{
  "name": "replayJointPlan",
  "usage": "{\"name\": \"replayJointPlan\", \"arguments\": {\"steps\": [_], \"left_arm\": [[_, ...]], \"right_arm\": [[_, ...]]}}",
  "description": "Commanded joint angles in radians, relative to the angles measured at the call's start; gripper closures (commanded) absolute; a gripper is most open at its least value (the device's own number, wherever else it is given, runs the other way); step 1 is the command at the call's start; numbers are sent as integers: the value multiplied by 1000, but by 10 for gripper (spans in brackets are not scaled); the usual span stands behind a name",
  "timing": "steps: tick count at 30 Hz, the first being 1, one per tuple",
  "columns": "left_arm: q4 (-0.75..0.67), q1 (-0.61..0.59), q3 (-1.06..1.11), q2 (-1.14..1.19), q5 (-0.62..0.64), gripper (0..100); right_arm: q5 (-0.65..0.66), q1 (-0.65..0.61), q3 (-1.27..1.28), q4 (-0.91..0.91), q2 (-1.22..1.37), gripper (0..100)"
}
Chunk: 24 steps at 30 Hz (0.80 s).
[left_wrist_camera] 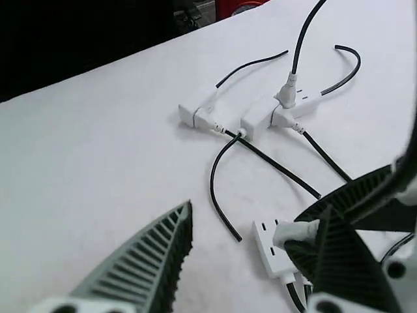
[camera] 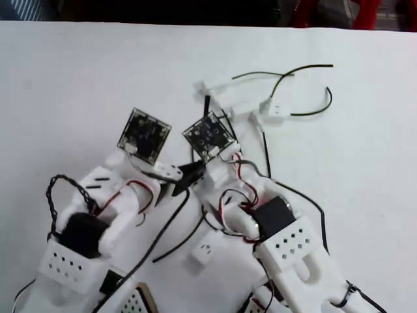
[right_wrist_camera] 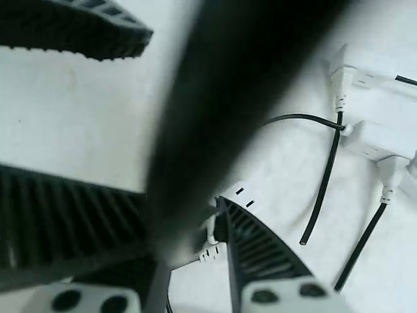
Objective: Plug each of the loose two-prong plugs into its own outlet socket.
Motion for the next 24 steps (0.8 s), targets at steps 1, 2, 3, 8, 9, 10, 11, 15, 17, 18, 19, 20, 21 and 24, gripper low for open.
{"name": "replayJointPlan", "arguments": {"steps": [1, 2, 3, 8, 9, 10, 11, 15, 17, 18, 19, 20, 21, 24], "left_arm": [[0, -8, 29, -65, -8, 695], [3, -27, 35, -56, -8, 694], [5, -47, 38, -42, -9, 694], [8, -117, 9, 130, -14, 688], [26, -117, -9, 179, -28, 673], [54, -113, -37, 236, -37, 651], [89, -111, -71, 294, -38, 627], [176, -111, -210, 507, -38, 597], [175, -110, -255, 599, -38, 600], [173, -102, -273, 645, -38, 600], [169, -88, -285, 688, -38, 600], [153, -73, -292, 725, -29, 600], [138, -58, -298, 760, -6, 600], [63, -7, -298, 858, 46, 600]], "right_arm": [[-8, 53, -6, -22, -22, 981], [-9, 73, -6, -22, -22, 981], [-20, 97, -5, -22, -21, 981], [-77, 239, 49, -64, -21, 981], [-78, 268, 64, -85, -21, 981], [-78, 295, 84, -113, -21, 981], [-78, 323, 104, -142, -21, 981], [-127, 414, 164, -246, -21, 981], [-153, 444, 184, -278, -21, 981], [-166, 455, 195, -294, -21, 981], [-183, 467, 206, -311, -21, 981], [-199, 476, 216, -328, -21, 981], [-212, 489, 226, -344, -21, 981], [-227, 526, 245, -378, -21, 981]]}}
